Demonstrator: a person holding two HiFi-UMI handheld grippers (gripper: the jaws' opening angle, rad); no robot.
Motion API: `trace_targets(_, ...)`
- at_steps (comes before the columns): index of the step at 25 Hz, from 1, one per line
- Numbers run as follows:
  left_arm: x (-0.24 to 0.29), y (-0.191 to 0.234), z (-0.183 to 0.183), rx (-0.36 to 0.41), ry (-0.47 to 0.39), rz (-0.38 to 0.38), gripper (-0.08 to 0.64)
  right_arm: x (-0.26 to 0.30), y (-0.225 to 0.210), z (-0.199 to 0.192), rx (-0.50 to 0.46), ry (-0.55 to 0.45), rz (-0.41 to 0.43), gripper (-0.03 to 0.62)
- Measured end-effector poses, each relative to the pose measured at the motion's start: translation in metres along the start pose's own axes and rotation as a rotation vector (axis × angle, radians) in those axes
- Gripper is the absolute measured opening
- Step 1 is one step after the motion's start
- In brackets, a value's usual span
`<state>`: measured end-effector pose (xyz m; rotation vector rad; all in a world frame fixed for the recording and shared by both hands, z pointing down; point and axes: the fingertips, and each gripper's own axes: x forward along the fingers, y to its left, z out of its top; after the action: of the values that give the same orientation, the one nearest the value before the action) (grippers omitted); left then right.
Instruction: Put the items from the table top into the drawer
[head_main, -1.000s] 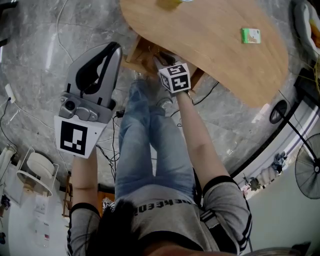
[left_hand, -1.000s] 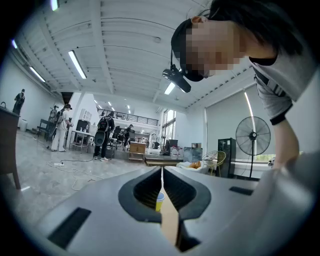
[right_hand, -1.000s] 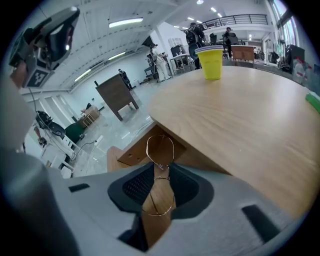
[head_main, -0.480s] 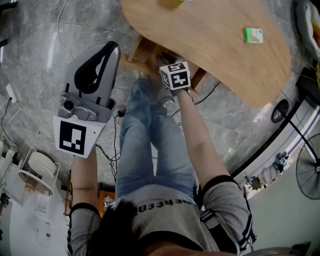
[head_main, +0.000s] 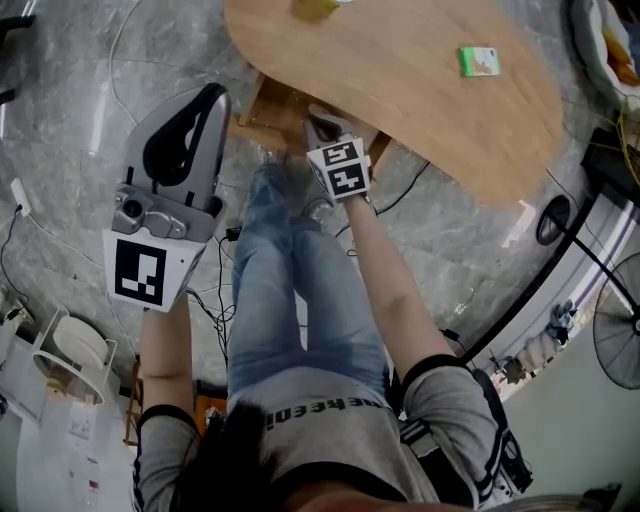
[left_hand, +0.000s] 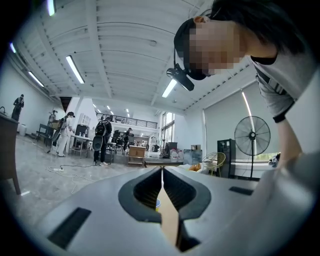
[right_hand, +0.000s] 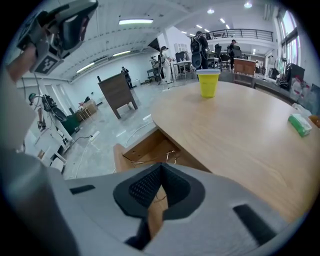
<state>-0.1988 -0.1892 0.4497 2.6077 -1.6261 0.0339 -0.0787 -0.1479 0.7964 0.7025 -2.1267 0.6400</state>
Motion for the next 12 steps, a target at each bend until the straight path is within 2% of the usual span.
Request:
trace_targets(6, 0.003, -0.037, 0.039, 0.003, -0.085, 0.035, 0.011, -0.056, -0.003, 0.015, -0.005, -0.113, -0.007, -0.002)
trace_targets(12, -0.012, -0.076, 0.059, -0.001, -0.083, 0.063, 0.011, -0.125, 0.013, 0.027, -0.044, -0.213, 0.01, -0.002)
